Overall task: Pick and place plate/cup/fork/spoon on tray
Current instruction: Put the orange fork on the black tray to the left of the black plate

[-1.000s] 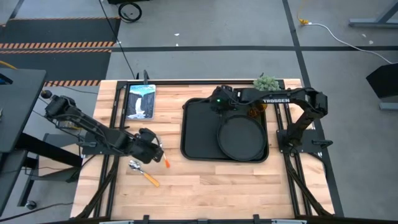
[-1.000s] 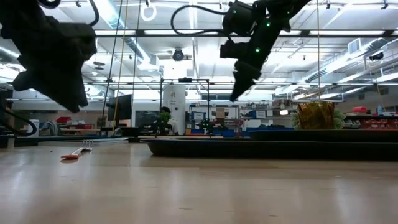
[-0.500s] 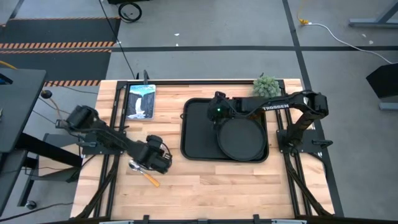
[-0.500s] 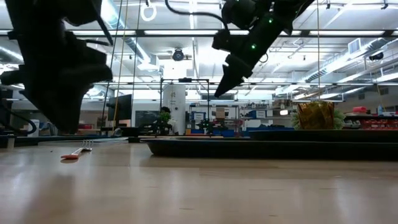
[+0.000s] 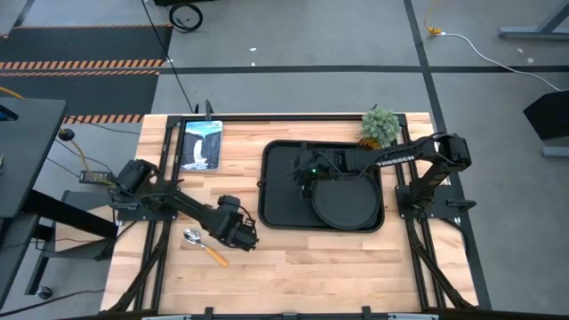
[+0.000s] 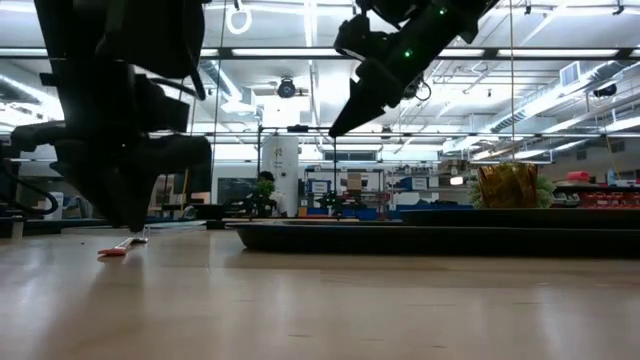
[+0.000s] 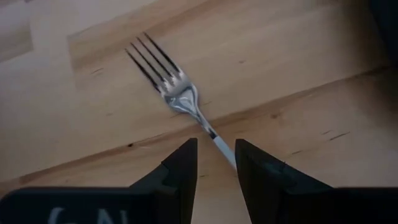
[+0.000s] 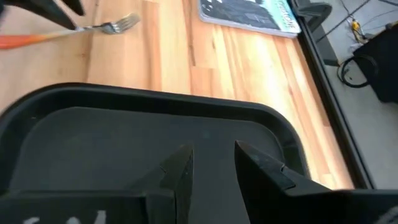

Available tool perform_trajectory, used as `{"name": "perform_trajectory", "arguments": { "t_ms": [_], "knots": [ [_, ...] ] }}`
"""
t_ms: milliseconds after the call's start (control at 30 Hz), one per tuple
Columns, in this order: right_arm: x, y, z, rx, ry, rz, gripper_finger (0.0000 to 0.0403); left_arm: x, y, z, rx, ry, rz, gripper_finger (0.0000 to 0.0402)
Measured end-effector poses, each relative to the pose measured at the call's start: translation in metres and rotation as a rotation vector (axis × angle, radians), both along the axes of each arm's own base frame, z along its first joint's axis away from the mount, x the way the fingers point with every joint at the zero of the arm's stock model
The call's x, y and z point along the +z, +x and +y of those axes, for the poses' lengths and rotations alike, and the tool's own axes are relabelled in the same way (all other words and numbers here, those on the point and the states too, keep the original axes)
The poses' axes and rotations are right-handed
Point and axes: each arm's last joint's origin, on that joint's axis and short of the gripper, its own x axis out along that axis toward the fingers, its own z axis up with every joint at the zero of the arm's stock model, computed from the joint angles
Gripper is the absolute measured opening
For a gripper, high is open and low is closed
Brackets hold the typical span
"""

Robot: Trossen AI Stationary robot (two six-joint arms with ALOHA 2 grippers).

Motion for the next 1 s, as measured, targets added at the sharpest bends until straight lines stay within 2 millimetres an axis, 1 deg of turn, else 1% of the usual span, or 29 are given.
{"name": "perform_trajectory", "arguments": {
  "t_ms": [333,667,800,1000],
  "knots": [
    [0.000,0.001,0.020,0.039,0.020,-0.006,0.0124,-0.016,0.003,-0.002,0.018,0.017,0.034,0.0117],
    [-0.002,-0.002,0.030,0.029,0.061,0.009,0.0124,-0.017,0.003,-0.003,-0.043,-0.022,0.076,0.0114],
    [-0.005,-0.005,0.041,0.016,0.041,0.042,0.0123,-0.017,0.003,-0.005,-0.062,-0.028,0.076,0.0093],
    [-0.008,-0.012,0.064,-0.015,-0.033,0.078,0.0123,-0.017,0.002,-0.009,-0.082,-0.038,0.076,0.0041]
  ]
}}
